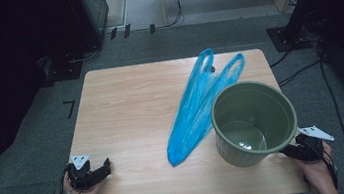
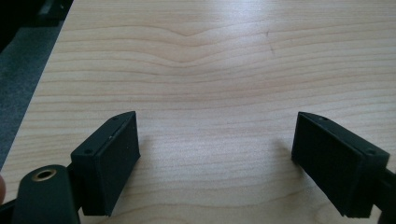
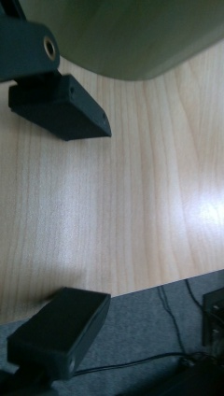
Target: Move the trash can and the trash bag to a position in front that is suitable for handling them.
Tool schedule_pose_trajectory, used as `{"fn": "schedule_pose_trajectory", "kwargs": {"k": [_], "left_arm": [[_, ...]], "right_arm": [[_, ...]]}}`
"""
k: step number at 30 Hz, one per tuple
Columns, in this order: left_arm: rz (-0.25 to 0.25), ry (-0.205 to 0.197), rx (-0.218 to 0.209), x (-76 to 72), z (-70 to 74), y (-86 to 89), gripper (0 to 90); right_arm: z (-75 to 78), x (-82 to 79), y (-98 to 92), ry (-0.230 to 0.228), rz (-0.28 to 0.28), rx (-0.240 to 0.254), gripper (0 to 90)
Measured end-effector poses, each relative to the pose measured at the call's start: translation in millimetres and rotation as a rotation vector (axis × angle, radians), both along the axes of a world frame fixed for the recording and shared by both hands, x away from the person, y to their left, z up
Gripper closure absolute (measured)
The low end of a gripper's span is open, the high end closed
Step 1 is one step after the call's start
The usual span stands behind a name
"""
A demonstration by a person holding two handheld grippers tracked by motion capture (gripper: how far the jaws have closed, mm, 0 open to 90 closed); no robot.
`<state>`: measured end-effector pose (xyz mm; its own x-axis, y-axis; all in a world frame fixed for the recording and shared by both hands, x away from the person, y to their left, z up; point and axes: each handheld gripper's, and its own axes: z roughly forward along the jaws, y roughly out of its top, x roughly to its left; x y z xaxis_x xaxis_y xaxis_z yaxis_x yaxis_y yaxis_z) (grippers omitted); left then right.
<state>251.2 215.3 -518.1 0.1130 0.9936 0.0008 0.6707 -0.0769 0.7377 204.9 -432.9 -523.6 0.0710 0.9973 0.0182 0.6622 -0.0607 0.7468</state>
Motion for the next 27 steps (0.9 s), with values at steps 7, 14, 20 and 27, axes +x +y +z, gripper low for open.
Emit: {"fn": "schedule_pose_trajectory", "kwargs": {"k": [7,14,20,27], "left_arm": [[0.009,0.008,-0.008,-4.6,1.4,0.8,14.7],[-0.092,-0.020,-0.131,-2.0,12.6,-24.8,14.8],[-0.236,-0.048,-0.190,3.2,27.5,-70.0,15.0],[-0.347,-0.030,-0.179,9.2,28.7,-121.2,15.6]], "right_arm": [[5.7,-0.1,-1.0,-0.080,-0.015,0.010,26.7],[13.5,7.9,0.1,-0.158,-0.015,0.052,27.7],[17.4,18.4,-2.8,-0.154,-0.011,0.085,29.3],[25.4,29.3,-3.7,-0.175,-0.008,0.076,30.6]]}}
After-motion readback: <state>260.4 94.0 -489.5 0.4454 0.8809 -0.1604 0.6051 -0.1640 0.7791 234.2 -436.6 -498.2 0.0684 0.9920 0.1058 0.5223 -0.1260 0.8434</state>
